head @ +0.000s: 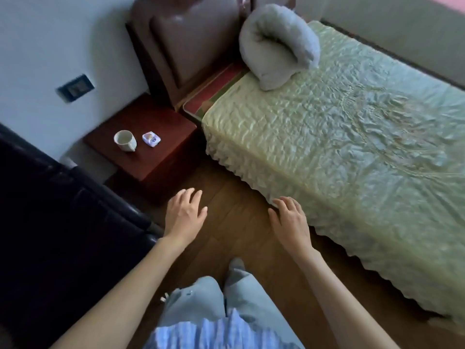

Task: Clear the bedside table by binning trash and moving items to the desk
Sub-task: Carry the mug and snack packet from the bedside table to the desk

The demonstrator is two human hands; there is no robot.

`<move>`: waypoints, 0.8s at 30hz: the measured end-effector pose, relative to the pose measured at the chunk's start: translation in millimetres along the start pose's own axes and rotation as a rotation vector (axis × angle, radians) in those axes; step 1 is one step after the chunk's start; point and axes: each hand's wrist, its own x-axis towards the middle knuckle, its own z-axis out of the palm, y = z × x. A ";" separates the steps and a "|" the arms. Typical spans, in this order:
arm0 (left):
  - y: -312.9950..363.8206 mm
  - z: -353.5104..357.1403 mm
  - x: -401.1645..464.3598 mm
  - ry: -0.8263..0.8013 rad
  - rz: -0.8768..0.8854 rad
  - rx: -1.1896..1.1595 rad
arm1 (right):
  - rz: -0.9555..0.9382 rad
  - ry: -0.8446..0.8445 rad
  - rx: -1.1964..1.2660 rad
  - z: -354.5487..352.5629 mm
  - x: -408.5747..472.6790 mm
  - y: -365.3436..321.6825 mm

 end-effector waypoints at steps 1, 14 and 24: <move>1.3 -1.6 7.6 0.008 -0.038 0.000 | -0.041 -0.027 -0.002 -1.0 20.6 1.4; -71.8 -13.7 88.1 0.086 -0.467 0.023 | -0.455 -0.252 0.000 54.6 232.2 -91.6; -161.0 -14.8 167.2 0.134 -0.717 -0.047 | -0.730 -0.322 0.022 121.0 357.4 -215.0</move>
